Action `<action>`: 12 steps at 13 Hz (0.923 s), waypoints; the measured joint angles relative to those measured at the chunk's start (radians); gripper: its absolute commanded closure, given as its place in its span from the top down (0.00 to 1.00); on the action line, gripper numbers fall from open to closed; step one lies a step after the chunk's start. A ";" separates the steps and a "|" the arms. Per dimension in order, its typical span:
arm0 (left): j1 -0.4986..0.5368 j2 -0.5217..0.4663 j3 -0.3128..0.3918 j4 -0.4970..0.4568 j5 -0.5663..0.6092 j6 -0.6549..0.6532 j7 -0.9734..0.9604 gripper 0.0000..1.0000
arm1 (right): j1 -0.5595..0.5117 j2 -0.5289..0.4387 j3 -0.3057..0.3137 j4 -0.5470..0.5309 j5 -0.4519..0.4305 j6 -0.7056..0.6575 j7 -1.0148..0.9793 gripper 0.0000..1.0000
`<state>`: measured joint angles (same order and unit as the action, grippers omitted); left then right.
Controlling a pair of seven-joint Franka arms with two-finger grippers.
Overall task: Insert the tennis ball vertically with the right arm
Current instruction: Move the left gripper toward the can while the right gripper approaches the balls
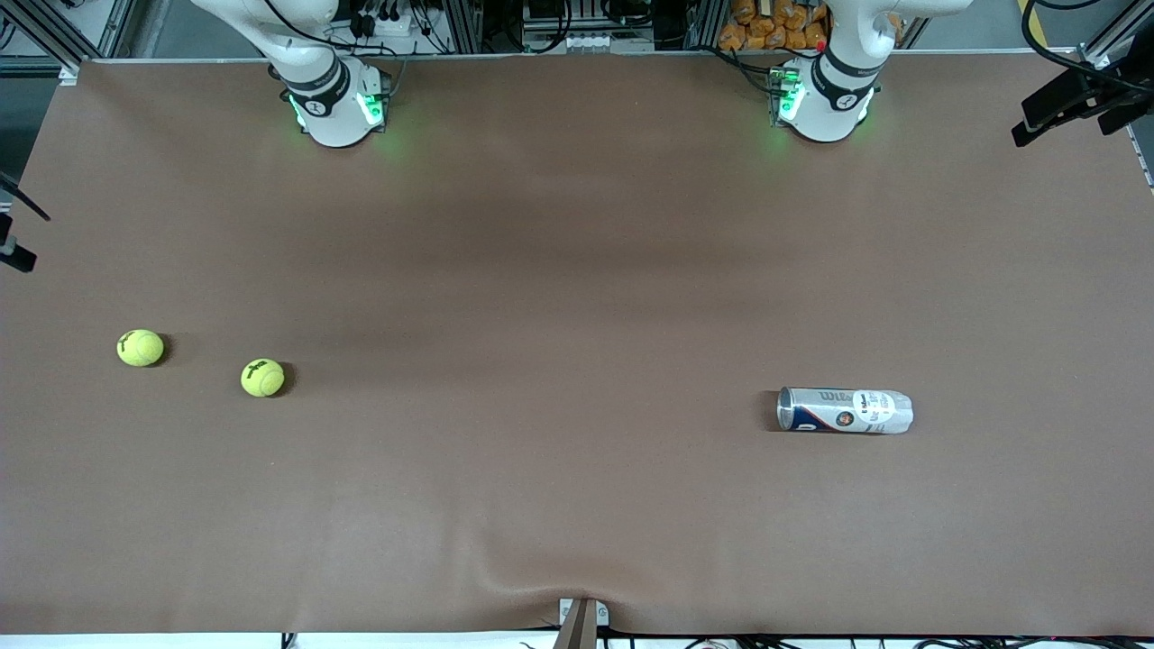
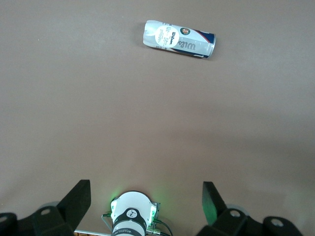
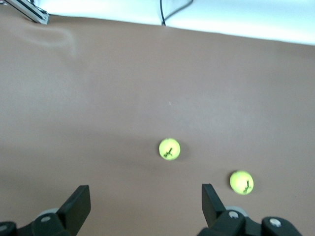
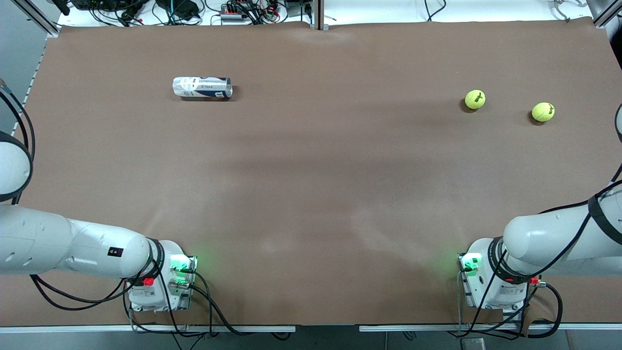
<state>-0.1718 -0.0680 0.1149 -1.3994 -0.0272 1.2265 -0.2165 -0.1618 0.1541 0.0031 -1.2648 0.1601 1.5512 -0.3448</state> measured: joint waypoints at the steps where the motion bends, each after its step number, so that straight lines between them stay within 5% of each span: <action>1: 0.000 0.000 0.000 0.000 -0.002 0.000 0.000 1.00 | 0.015 0.003 0.000 0.000 -0.004 0.013 0.000 1.00; 12: 0.008 0.034 0.004 -0.006 -0.030 0.000 0.000 1.00 | 0.082 0.027 -0.002 -0.010 -0.093 0.085 0.001 1.00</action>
<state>-0.1639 -0.0338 0.1191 -1.4051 -0.0576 1.2267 -0.2165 -0.0800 0.1813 0.0014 -1.2745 0.0675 1.6364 -0.3442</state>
